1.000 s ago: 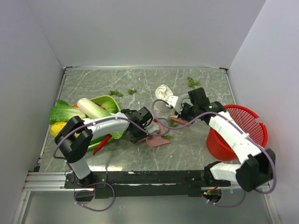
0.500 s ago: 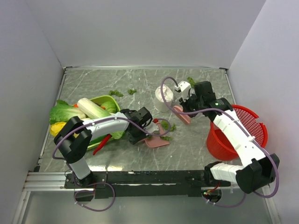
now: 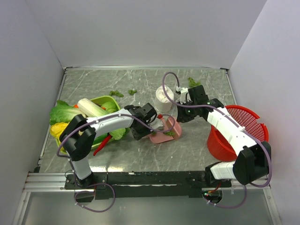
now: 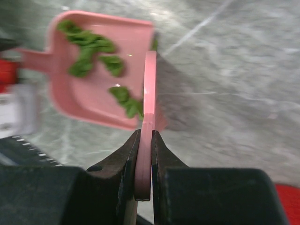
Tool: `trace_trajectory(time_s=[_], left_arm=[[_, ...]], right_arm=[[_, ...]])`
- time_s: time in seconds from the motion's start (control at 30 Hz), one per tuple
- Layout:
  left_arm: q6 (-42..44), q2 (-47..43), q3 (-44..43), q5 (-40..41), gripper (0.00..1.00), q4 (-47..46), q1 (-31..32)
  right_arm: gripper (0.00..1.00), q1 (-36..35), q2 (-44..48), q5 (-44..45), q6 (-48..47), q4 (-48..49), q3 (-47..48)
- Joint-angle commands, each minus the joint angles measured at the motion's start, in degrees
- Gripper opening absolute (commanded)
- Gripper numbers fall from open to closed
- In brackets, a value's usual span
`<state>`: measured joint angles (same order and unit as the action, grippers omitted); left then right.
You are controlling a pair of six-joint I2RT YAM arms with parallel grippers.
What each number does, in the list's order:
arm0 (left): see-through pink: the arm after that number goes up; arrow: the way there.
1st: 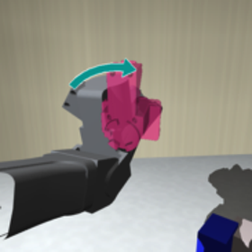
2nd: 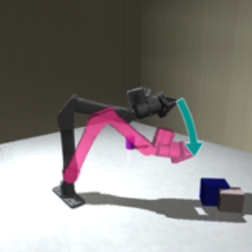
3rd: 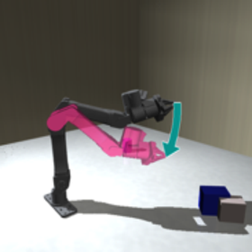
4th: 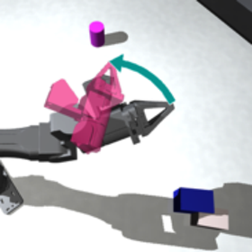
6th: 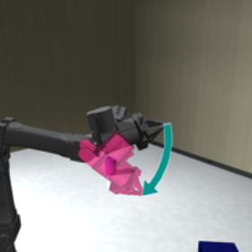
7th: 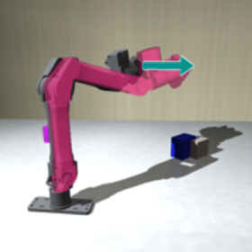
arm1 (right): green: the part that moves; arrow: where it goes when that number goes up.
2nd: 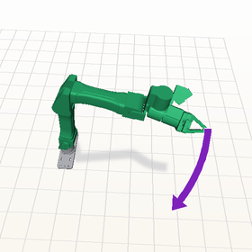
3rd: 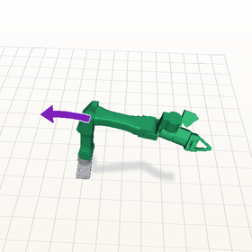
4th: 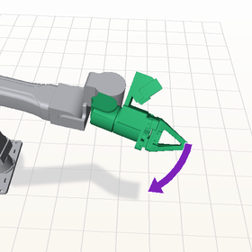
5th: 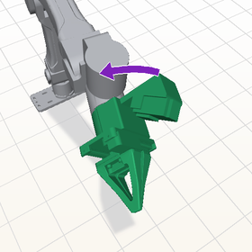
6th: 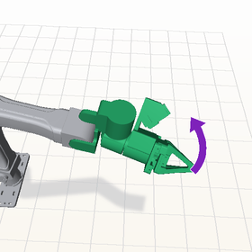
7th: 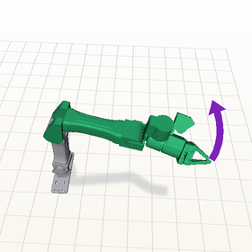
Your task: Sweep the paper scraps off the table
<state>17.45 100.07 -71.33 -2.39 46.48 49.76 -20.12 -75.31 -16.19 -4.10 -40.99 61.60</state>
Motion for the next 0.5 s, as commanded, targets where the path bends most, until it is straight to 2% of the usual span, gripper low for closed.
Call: trace_trajectory(time_s=[0.0,0.2,0.47], left_arm=[[0.3,2.41,-4.24,2.13,0.01,2.55,0.6],[1.0,-2.77,-1.9,3.52,0.01,3.27,0.52],[2.85,-12.87,6.8,4.59,0.01,6.87,-1.24]], right_arm=[[0.0,-1.15,0.51,-5.62,5.16,2.41,0.44],[0.0,0.08,3.5,1.68,3.04,1.79,1.15],[0.0,0.96,5.96,4.06,1.38,0.39,1.5]])
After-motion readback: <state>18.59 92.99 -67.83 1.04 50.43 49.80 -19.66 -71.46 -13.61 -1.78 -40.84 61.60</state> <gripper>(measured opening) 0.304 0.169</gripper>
